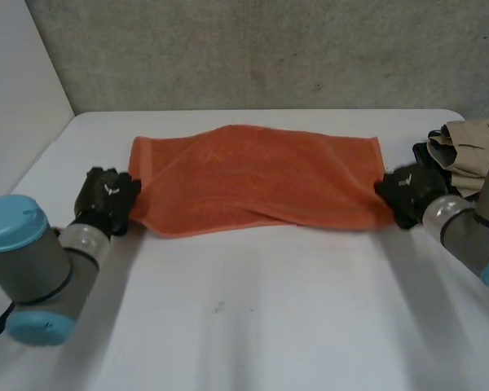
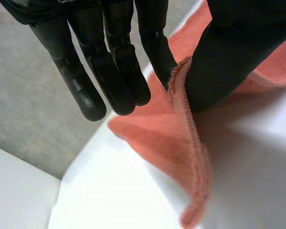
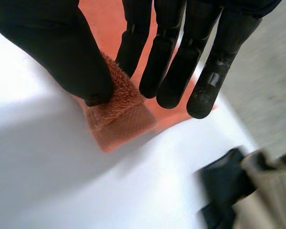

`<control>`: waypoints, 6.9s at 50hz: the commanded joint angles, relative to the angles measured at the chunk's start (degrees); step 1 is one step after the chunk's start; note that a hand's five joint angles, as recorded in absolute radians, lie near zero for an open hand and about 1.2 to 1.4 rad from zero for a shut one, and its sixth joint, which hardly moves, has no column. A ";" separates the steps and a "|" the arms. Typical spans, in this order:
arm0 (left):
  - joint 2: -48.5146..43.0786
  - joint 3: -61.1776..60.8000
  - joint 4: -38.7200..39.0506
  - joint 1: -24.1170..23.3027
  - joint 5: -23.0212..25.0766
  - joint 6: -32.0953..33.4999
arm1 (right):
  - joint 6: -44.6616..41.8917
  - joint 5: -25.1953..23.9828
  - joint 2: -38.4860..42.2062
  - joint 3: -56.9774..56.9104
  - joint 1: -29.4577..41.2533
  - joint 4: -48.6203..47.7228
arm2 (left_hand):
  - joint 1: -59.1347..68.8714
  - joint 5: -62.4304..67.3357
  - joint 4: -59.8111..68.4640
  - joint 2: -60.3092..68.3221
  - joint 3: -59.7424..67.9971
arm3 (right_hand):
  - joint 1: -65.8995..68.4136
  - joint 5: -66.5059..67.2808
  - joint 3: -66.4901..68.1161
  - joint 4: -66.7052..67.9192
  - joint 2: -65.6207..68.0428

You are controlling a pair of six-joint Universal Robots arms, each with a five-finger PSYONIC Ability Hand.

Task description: Fold the laundry.

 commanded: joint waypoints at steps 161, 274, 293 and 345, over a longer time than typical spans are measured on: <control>2.23 12.56 -7.73 -14.34 -6.12 -10.62 | 18.91 11.46 -5.00 3.37 22.66 -15.48 | -57.06 -51.19 -58.94 -58.96 -58.56 | -46.29 -56.66 -58.08 -58.48 -57.71; -0.76 22.14 -12.92 -26.73 -9.38 -24.06 | 47.15 2.14 -14.95 10.43 15.35 -10.81 | -56.17 -50.31 -58.05 -58.07 -57.68 | -46.29 -56.66 -58.08 -58.48 -57.71; -14.65 29.80 -31.19 -24.99 -14.47 -25.22 | 31.96 3.37 8.15 -5.74 15.69 3.52 | -55.66 -49.80 -57.54 -57.56 -57.17 | -46.29 -56.66 -58.08 -58.48 -57.71; 6.61 31.29 -38.50 -20.93 6.18 -23.98 | 19.21 12.60 3.32 14.47 29.05 -28.03 | -56.00 -50.14 -57.88 -57.90 -57.51 | -46.29 -56.66 -58.08 -58.48 -57.71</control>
